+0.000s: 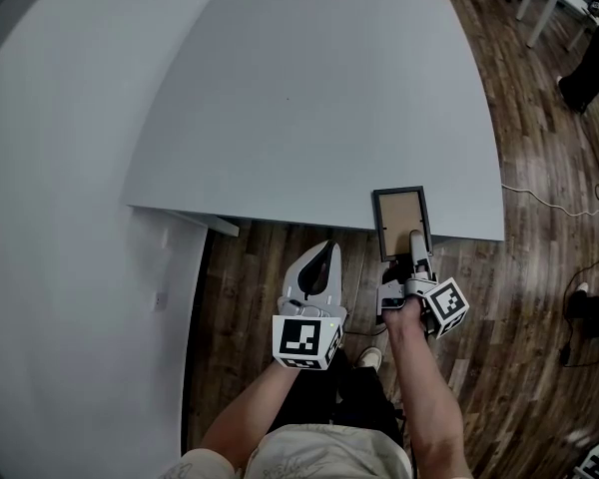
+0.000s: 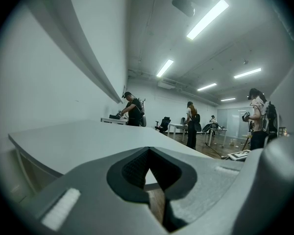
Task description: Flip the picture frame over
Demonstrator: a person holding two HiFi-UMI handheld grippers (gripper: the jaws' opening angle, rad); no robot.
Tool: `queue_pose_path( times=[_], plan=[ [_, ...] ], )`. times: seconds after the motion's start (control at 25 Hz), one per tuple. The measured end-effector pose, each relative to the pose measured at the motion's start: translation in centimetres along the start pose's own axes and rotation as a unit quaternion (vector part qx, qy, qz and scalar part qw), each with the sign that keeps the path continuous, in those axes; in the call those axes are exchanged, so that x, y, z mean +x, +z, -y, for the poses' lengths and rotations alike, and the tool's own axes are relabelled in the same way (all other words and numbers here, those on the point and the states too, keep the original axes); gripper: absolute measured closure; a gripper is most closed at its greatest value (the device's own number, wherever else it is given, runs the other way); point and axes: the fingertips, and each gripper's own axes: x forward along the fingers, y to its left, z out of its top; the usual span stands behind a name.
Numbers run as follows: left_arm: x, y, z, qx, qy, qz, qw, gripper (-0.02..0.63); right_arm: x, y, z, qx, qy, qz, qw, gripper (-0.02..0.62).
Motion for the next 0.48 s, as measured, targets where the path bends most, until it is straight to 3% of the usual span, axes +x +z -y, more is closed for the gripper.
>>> queue_pose_path(
  times=[0.48],
  plan=[
    [0.1, 0.9, 1.5, 0.005, -0.001, 0.008, 1.0, 0.604, -1.8, 1.8, 0.4, -0.012, -0.015, 0.003, 1.0, 0.282]
  ],
)
